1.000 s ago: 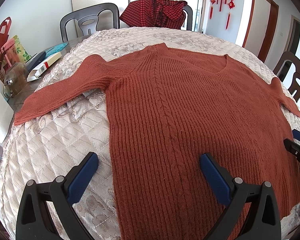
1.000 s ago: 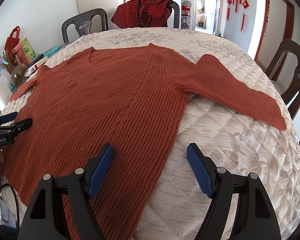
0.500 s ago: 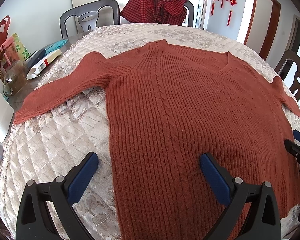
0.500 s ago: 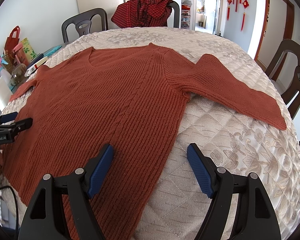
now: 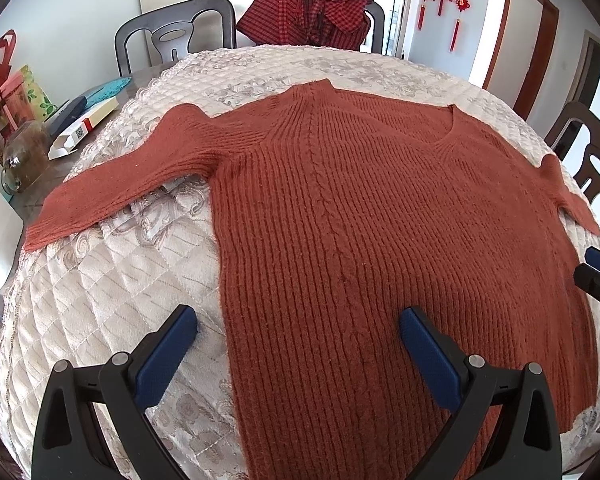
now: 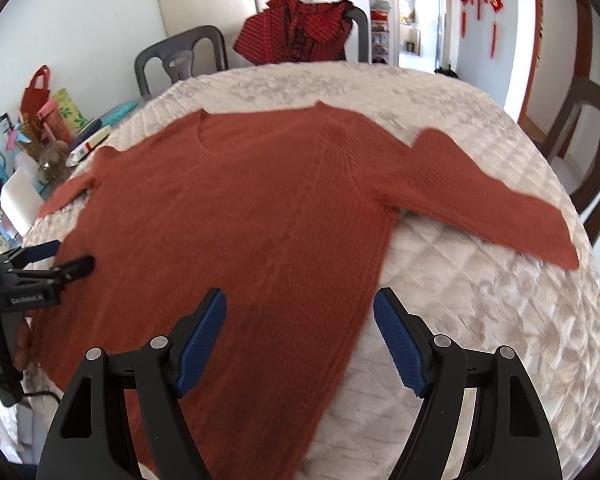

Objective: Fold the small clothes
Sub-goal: 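Grasp the sweater sleeve cuff with the left tool and lift it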

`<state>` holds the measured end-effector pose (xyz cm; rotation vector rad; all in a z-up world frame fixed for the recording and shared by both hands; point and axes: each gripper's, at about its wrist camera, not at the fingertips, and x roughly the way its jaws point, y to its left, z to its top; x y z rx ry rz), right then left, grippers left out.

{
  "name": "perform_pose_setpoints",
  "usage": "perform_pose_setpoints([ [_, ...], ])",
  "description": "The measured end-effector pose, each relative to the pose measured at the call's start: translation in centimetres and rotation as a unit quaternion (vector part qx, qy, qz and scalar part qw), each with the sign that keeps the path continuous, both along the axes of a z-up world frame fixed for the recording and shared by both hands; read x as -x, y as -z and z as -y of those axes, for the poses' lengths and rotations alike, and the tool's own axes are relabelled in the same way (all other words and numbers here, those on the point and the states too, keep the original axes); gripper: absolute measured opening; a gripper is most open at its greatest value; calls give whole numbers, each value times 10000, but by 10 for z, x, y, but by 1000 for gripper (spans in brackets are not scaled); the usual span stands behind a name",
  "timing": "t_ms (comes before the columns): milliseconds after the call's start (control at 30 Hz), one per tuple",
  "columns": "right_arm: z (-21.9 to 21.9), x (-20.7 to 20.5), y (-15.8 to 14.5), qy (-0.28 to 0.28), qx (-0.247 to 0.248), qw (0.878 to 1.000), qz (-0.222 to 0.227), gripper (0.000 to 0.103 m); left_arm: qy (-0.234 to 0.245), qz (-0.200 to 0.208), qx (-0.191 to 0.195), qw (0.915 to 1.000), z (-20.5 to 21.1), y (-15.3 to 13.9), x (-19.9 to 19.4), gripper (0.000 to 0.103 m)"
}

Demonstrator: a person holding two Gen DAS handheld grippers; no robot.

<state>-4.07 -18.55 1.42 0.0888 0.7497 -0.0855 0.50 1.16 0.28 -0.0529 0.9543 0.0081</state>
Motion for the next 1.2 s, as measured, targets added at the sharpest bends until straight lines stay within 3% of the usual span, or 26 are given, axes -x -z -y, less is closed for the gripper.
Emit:
perform_pose_setpoints([
  [200, -14, -13, -7, -247, 122, 9996, 22, 76, -410, 315, 205, 9985, -32, -12, 0, 102],
  [333, -19, -24, -9, -305, 116, 9995, 7, 76, -893, 499, 355, 9941, -70, -17, -1, 96],
  [633, -26, -44, -15, -400, 147, 9991, 3, 76, -2130, 559, 772, 9724, -163, -3, -8, 74],
  [933, -25, -60, -11, -345, 92, 9993, -108, 76, -2464, 785, 1237, 9580, -192, 0, -20, 66],
  [1000, -24, -61, -11, -332, 88, 9993, -113, 76, -2554, 805, 1157, 9565, -194, 1, -22, 57],
  [1067, -23, -62, -10, -327, 80, 9994, -120, 76, -2681, 808, 1057, 9542, -198, 2, -23, 36],
  [1133, -21, -62, -9, -312, 60, 9994, -140, 76, -2758, 826, 1176, 9504, -205, 3, -24, 21],
  [1200, -19, -63, -6, -288, 26, 9994, -168, 76, -2765, 839, 1233, 9494, -210, 2, -24, 17],
])
